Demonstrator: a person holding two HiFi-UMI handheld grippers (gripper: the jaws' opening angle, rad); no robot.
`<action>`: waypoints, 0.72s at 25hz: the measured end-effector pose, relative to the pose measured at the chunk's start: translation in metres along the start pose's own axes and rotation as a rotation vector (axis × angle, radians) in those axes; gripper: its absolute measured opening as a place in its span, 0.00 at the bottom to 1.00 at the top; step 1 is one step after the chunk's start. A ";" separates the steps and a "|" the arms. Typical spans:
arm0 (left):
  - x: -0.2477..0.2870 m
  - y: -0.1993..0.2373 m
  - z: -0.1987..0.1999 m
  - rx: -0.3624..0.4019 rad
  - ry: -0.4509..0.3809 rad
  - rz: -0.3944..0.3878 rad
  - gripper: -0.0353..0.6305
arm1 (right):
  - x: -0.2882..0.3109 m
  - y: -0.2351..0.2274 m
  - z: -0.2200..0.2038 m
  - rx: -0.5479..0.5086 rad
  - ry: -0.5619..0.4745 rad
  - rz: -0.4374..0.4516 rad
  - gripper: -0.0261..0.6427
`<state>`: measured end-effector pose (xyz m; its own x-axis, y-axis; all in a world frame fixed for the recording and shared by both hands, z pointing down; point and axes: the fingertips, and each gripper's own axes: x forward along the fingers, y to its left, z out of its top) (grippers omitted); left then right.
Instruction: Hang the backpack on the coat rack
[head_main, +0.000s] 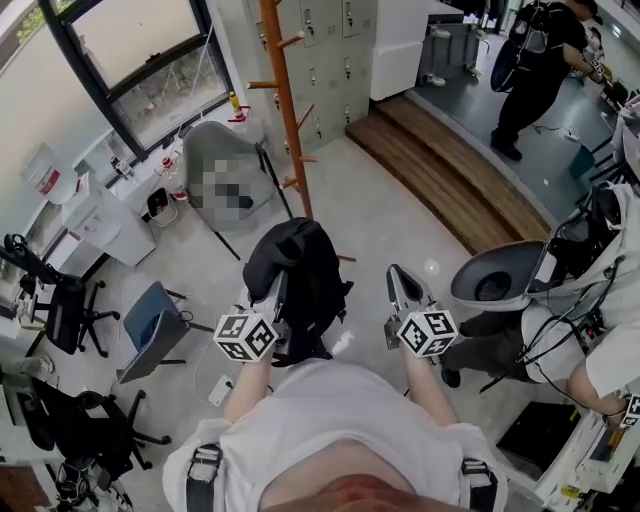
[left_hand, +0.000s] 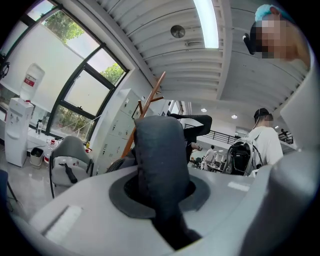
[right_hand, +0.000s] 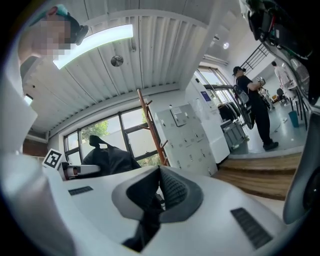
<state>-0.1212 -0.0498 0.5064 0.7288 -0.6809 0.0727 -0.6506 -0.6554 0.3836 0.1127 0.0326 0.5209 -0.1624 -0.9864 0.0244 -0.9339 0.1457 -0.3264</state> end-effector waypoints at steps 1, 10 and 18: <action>0.009 0.010 0.005 -0.002 0.001 -0.003 0.17 | 0.016 -0.001 0.002 -0.004 0.002 -0.001 0.05; 0.070 0.089 0.056 0.013 0.001 -0.024 0.17 | 0.147 0.004 0.008 -0.024 0.025 0.013 0.05; 0.108 0.137 0.084 0.005 -0.039 0.032 0.17 | 0.233 -0.002 0.018 -0.051 0.059 0.093 0.05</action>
<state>-0.1496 -0.2405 0.4893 0.6986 -0.7138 0.0489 -0.6748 -0.6347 0.3766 0.0827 -0.1989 0.5108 -0.2659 -0.9626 0.0522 -0.9288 0.2414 -0.2811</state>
